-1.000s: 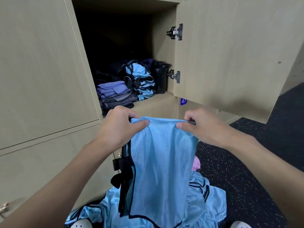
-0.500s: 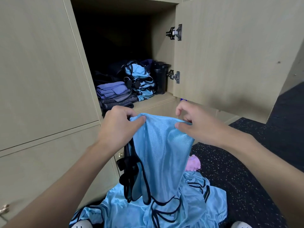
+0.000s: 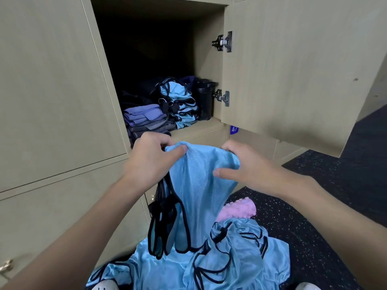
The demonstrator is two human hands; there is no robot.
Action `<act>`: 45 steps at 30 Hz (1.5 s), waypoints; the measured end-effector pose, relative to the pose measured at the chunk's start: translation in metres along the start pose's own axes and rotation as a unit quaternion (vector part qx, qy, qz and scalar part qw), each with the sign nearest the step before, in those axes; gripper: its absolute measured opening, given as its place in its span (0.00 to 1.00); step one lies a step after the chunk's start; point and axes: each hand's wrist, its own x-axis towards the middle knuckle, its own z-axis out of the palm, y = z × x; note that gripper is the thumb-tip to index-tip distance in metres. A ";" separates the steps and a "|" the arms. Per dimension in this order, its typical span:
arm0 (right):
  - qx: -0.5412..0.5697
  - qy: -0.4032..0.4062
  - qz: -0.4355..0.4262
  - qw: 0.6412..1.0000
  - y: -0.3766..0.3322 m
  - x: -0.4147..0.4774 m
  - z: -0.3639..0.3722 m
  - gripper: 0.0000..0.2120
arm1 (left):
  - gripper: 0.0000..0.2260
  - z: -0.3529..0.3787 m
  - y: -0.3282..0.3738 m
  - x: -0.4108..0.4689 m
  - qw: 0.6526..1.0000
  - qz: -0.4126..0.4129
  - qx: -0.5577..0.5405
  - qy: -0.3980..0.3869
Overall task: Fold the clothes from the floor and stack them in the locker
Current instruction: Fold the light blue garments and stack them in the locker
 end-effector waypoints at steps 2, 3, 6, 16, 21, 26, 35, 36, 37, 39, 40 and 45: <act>-0.019 -0.003 -0.001 1.000 0.000 0.002 0.006 0.17 | 0.15 0.000 0.003 -0.002 1.000 0.018 0.005 -0.014; -0.018 0.005 -0.002 1.000 0.000 0.004 0.008 0.17 | 0.14 0.000 0.005 -0.003 0.999 0.025 0.009 -0.022; -0.018 0.028 -0.007 0.999 -0.003 0.008 0.008 0.14 | 0.12 0.002 0.007 -0.005 0.998 0.041 0.014 -0.045; 0.046 0.013 0.082 0.995 -0.015 0.017 0.011 0.11 | 0.12 0.016 0.005 -0.010 0.997 0.046 0.035 -0.059; 0.188 0.002 0.178 0.966 -0.027 0.012 0.005 0.14 | 0.09 0.021 0.011 -0.016 0.994 0.057 0.000 -0.091; 0.353 0.007 0.248 0.902 -0.036 0.010 0.005 0.08 | 0.12 0.022 0.020 -0.025 0.978 0.074 -0.086 -0.175; 0.356 0.076 0.266 0.893 -0.035 0.014 0.008 0.06 | 0.09 0.020 0.033 -0.028 0.983 0.045 -0.050 -0.172; 0.344 0.085 0.270 0.895 -0.035 0.014 0.008 0.05 | 0.15 0.020 0.035 -0.030 0.983 0.036 -0.021 -0.181; 0.332 0.091 0.273 0.898 -0.035 0.014 0.008 0.04 | 0.19 0.020 0.035 -0.031 0.982 0.035 0.017 -0.184; 0.334 0.090 0.273 0.898 -0.034 0.015 0.008 0.05 | 0.18 0.022 0.036 -0.032 0.980 0.058 0.088 -0.170; 0.346 0.085 0.271 0.894 -0.034 0.014 0.008 0.05 | 0.15 0.023 0.035 -0.032 0.979 0.065 0.104 -0.162; 0.348 0.016 0.237 0.907 -0.028 0.014 -0.002 0.10 | 0.08 0.018 0.025 -0.023 0.990 0.060 0.064 -0.113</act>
